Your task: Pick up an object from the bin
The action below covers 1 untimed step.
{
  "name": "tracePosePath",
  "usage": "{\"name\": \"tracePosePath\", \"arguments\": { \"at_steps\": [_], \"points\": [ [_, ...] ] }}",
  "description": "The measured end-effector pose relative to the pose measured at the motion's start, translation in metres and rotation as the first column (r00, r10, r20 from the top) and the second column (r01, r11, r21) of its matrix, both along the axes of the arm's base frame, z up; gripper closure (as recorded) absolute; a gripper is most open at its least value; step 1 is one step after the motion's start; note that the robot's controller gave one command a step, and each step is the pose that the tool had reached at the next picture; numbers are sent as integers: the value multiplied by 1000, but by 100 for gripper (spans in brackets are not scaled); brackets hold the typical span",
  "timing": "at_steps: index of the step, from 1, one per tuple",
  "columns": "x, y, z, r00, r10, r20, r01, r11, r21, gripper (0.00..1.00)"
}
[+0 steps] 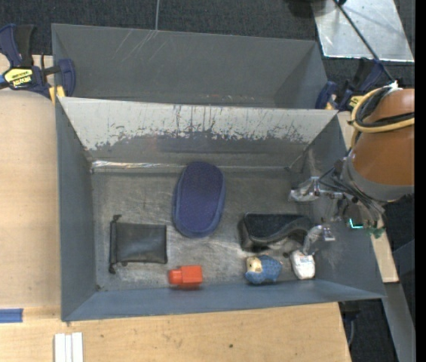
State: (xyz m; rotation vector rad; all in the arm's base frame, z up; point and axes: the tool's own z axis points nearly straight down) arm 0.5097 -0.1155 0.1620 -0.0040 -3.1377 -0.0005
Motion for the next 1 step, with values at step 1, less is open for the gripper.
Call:
{"name": "tracePosePath", "arguments": {
  "at_steps": [1],
  "points": [
    [34,5,-79,999,32,4,-32,999,-4,0]
  ]
}}
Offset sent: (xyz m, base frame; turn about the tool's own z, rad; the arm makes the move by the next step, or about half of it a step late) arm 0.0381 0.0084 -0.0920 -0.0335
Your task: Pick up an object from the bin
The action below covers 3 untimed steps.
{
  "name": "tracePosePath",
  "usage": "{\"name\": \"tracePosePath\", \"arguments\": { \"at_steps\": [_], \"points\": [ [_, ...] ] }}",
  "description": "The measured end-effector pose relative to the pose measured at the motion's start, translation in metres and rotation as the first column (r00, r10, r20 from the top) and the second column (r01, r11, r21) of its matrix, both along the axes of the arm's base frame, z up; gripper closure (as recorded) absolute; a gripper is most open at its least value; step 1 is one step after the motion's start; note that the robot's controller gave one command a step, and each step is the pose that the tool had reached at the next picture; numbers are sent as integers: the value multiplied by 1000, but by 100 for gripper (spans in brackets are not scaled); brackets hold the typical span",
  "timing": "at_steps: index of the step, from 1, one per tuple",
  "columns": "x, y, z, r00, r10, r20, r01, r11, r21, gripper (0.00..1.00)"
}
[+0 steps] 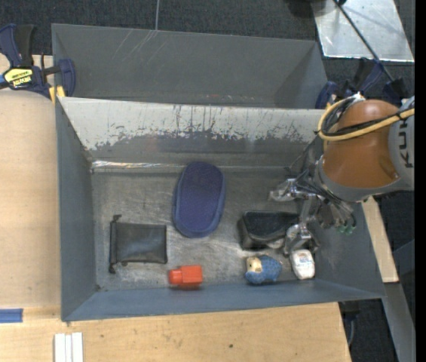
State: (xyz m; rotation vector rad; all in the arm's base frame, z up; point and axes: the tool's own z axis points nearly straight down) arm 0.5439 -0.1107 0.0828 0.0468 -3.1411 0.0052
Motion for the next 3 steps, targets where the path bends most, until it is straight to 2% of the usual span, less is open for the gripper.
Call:
{"name": "tracePosePath", "arguments": {
  "at_steps": [1,3],
  "points": [
    [0,-1,-6,1000,6,-5,-6,1000,-3,0],
    [1,-3,-3,1000,6,0,-6,1000,2,0]
  ]
}}
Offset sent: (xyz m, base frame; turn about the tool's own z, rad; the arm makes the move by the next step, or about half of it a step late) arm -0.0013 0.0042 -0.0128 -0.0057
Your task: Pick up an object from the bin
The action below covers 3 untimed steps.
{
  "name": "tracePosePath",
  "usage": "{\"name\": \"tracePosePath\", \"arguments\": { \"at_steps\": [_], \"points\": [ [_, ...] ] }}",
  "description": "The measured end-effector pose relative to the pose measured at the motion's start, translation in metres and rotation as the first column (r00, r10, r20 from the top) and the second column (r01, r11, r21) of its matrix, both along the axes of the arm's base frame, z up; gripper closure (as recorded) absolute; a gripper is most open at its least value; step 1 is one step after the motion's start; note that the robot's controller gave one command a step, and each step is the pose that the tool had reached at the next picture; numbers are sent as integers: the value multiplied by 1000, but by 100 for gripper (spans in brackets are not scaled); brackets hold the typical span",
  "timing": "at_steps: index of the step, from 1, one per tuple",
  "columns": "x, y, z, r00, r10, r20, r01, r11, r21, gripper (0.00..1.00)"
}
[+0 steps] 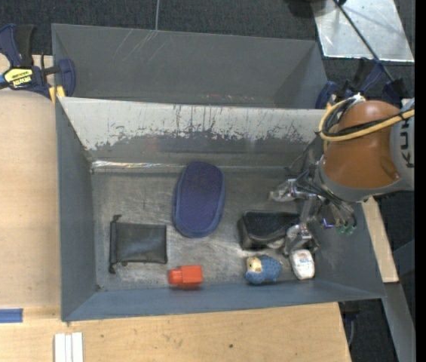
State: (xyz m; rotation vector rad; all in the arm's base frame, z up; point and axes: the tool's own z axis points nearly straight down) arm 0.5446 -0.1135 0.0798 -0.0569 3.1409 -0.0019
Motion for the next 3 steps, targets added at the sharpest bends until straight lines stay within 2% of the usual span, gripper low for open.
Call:
{"name": "tracePosePath", "arguments": {
  "at_steps": [1,2,3],
  "points": [
    [0,0,1,1000,2,0,-2,1000,0,0],
    [-1,-2,1,1000,3,-7,-3,1000,-1,100],
    [0,-2,121,1000,2,6,-2,1000,-1,100]
  ]
}}
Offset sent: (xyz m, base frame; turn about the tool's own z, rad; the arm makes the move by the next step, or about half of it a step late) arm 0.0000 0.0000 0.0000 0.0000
